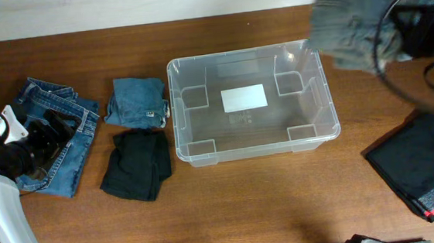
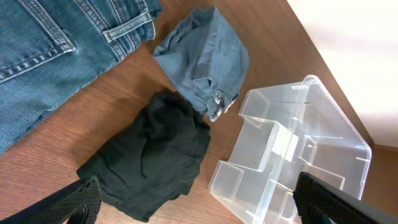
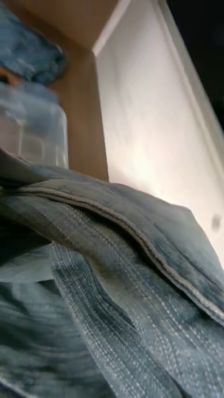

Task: Pack container
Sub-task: 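Lift the grey jeans and carry them over the container, then lower the grey jeans into the container and release, then move the right gripper to the black garment with red trim, then grasp the black garment with the right gripper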

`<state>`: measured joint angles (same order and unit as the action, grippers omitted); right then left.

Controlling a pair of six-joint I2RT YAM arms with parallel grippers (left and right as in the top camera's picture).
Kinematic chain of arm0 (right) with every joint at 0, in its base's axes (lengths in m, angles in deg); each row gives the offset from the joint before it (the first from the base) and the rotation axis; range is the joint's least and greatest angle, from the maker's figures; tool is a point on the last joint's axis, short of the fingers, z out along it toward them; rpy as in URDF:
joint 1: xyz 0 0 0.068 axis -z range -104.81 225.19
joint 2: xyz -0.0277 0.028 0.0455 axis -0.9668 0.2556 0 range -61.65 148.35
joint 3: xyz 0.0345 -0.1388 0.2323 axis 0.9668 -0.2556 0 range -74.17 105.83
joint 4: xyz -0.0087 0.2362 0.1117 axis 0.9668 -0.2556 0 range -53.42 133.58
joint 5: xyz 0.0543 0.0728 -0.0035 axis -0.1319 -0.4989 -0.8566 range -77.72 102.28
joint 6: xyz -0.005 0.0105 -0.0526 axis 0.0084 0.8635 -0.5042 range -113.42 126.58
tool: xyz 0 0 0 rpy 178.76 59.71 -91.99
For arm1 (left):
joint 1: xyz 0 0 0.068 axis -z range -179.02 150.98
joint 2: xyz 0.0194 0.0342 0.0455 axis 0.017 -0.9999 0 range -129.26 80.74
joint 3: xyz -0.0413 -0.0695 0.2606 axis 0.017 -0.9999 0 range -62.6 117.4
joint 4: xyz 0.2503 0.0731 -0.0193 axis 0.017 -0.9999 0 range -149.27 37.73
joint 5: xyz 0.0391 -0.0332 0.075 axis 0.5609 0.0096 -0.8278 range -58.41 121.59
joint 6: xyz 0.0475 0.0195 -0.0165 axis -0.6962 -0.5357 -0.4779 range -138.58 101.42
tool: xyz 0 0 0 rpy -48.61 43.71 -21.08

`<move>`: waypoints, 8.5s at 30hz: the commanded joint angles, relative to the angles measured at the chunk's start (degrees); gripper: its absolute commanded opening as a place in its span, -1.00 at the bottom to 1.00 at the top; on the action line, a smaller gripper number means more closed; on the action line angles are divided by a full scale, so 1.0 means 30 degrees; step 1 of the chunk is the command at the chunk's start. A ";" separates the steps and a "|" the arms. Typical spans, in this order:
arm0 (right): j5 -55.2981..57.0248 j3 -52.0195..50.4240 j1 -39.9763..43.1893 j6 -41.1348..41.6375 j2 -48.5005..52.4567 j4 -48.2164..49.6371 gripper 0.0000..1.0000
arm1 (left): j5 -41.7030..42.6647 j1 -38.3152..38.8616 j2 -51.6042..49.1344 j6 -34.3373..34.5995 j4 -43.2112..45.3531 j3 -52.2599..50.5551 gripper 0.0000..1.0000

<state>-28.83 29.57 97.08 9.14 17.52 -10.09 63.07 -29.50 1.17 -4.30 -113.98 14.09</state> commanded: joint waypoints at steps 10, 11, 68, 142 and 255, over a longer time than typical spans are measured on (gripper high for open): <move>-0.0794 0.0525 -0.6084 -0.2288 0.0364 -0.2958 -0.92 | 0.0058 0.0022 -0.0051 -0.0379 -0.0015 -0.0124 0.99; -0.0787 0.0525 -0.6535 -0.2295 0.0634 -0.3118 -0.92 | 0.0058 0.0022 -0.0051 -0.0379 -0.0015 -0.0124 0.99; 1.0775 -0.2244 -1.0047 -0.2710 1.0593 -0.2805 -0.92 | 0.0058 0.0022 -0.0051 -0.0379 -0.0007 -0.0124 0.99; 1.3573 -1.2961 1.3580 0.5122 0.3366 -0.2062 0.17 | 0.0058 0.0022 -0.0051 -0.0379 -0.0015 -0.0124 0.99; 1.1329 -1.9110 1.0724 0.5952 0.5428 0.7912 0.10 | 0.0058 0.0022 -0.0051 -0.0379 -0.0015 -0.0124 0.99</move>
<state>7.92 -27.23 129.47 26.87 31.75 13.91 63.09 -29.50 1.13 -4.30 -113.98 14.09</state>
